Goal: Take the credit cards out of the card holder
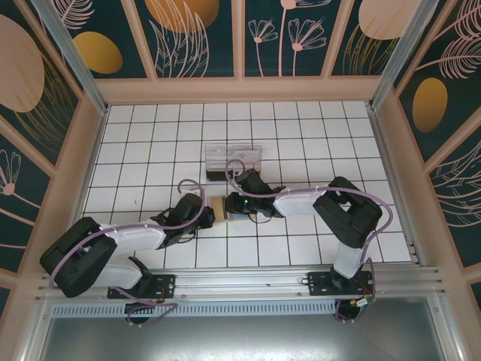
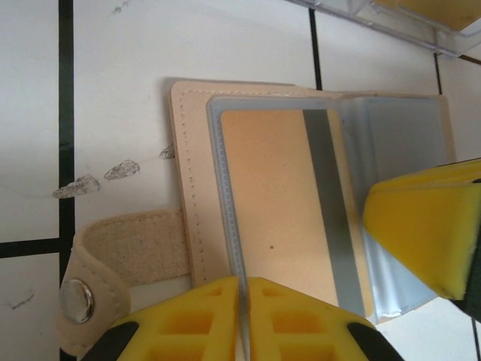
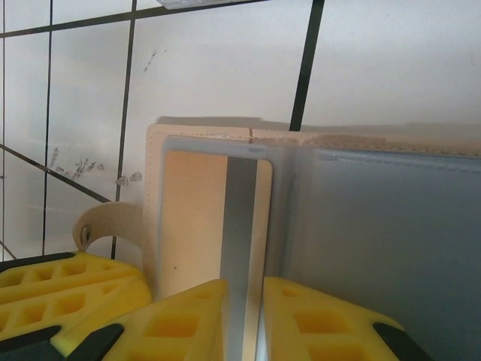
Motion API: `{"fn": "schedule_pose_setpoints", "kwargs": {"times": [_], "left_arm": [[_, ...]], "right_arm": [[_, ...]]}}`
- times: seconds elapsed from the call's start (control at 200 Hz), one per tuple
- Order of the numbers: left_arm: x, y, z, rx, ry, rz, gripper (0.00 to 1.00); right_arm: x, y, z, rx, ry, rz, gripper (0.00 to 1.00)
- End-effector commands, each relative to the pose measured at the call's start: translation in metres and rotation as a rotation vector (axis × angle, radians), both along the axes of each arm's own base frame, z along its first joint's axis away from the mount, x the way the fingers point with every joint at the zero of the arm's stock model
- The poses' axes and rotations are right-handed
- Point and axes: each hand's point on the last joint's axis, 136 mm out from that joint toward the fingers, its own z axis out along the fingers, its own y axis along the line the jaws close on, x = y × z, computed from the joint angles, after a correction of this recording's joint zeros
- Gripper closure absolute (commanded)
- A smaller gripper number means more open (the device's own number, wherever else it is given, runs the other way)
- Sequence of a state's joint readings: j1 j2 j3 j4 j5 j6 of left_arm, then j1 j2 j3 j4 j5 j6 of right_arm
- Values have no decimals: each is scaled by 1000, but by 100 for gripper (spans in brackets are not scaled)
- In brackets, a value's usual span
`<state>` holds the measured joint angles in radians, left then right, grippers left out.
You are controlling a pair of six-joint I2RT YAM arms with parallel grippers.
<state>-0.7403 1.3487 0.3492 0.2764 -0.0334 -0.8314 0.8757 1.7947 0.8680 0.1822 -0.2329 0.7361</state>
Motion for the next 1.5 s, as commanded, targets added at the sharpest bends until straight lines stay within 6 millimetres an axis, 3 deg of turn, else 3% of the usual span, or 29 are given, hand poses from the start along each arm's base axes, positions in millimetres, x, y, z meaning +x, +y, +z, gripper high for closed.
{"fn": "schedule_pose_setpoints", "kwargs": {"times": [0.0,0.455,0.821,1.181,1.491], "left_arm": [[-4,1,-10,-2,31,0,87],[-4,-2,-10,-14,37,-6,91],[-4,-2,-12,-11,43,-3,93],[-3,-8,-13,-28,46,-21,93],[-4,-11,-11,-46,47,-32,94]], "right_arm": [[-1,-2,-8,15,30,-6,79],[-2,-5,-8,32,48,-17,87],[2,-31,-11,-108,10,-64,81],[-2,-10,-8,-20,45,-3,81],[-3,-9,-10,8,65,0,82]]}}
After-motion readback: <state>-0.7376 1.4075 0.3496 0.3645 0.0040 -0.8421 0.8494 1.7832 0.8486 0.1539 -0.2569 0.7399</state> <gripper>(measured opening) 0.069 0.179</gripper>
